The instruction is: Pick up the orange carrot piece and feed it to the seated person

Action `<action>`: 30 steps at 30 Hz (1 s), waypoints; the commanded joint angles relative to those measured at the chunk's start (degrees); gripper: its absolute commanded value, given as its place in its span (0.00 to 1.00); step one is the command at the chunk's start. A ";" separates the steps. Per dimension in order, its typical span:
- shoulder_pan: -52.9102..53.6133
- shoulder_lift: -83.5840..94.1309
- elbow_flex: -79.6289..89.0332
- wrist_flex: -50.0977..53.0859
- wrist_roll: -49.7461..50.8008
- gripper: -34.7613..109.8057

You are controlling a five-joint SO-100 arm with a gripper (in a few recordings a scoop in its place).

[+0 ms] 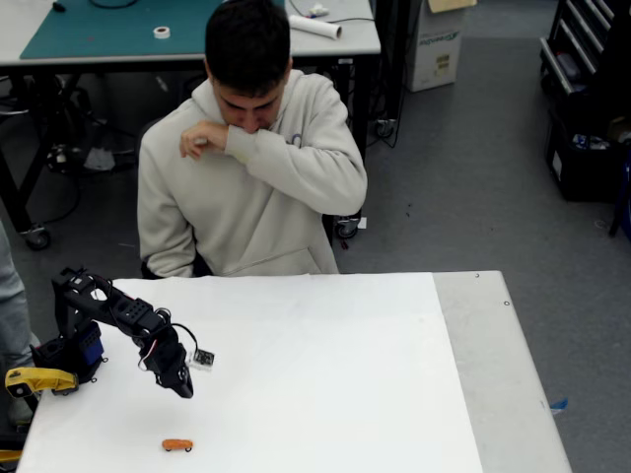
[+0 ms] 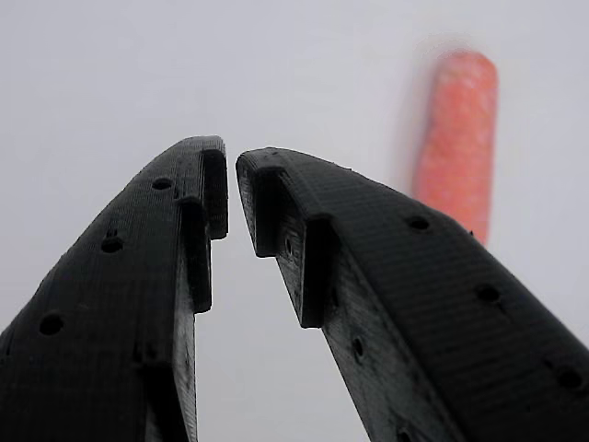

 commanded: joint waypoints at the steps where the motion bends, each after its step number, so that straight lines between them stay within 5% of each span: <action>1: 3.52 -0.62 -7.21 0.53 -3.43 0.22; 30: 12.22 -5.36 -10.72 0.53 -12.13 0.27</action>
